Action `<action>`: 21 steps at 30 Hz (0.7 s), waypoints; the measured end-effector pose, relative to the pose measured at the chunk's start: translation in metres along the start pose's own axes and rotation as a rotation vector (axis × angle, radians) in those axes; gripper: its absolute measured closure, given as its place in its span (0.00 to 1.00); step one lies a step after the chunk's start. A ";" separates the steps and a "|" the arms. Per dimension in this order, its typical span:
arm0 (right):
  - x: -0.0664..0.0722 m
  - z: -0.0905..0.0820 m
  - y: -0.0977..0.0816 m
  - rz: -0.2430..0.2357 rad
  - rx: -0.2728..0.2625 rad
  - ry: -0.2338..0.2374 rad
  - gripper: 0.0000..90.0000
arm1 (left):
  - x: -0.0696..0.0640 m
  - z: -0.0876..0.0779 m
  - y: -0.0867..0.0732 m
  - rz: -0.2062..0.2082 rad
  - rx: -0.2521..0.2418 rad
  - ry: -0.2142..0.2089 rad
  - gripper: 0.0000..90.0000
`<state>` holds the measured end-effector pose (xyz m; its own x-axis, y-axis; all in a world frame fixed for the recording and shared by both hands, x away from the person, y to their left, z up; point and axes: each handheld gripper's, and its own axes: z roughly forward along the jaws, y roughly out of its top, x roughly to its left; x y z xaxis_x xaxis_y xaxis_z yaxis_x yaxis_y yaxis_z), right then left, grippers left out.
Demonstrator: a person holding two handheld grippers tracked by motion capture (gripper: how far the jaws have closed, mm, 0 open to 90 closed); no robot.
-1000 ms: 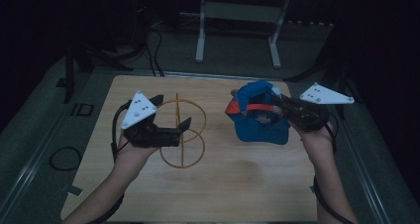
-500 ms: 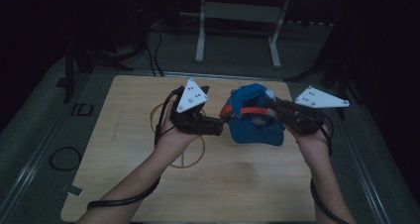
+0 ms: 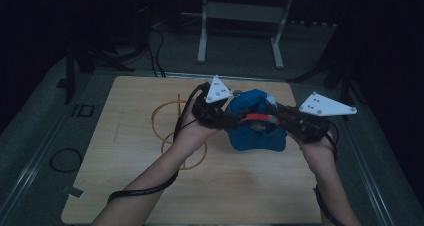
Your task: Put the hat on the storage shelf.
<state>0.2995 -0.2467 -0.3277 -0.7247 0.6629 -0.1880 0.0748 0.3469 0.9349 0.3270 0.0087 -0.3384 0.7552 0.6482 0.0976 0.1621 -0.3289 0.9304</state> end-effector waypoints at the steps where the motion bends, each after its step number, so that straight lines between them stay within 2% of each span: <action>1: 0.001 0.000 0.000 -0.003 -0.001 0.006 0.93 | 0.000 0.003 0.000 0.000 -0.001 -0.010 0.34; 2: 0.002 -0.001 0.000 -0.007 0.000 0.005 0.93 | -0.001 0.004 0.000 0.001 0.005 -0.016 0.35; 7: 0.006 -0.001 0.001 -0.015 -0.002 0.012 0.93 | -0.005 0.011 0.000 0.018 0.031 -0.051 0.52; 12: 0.008 -0.001 0.001 -0.023 -0.001 0.015 0.93 | -0.007 0.016 -0.001 0.021 0.033 -0.054 0.72; 14: 0.007 0.000 0.000 -0.015 0.002 0.015 0.93 | -0.008 0.017 -0.001 0.013 0.034 -0.057 0.77; 21: 0.010 0.002 -0.004 -0.014 0.006 0.025 0.93 | -0.010 0.021 -0.002 0.025 0.035 -0.036 0.96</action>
<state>0.2936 -0.2403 -0.3339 -0.7426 0.6412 -0.1934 0.0682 0.3598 0.9305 0.3327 -0.0117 -0.3489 0.7813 0.6149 0.1070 0.1645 -0.3684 0.9150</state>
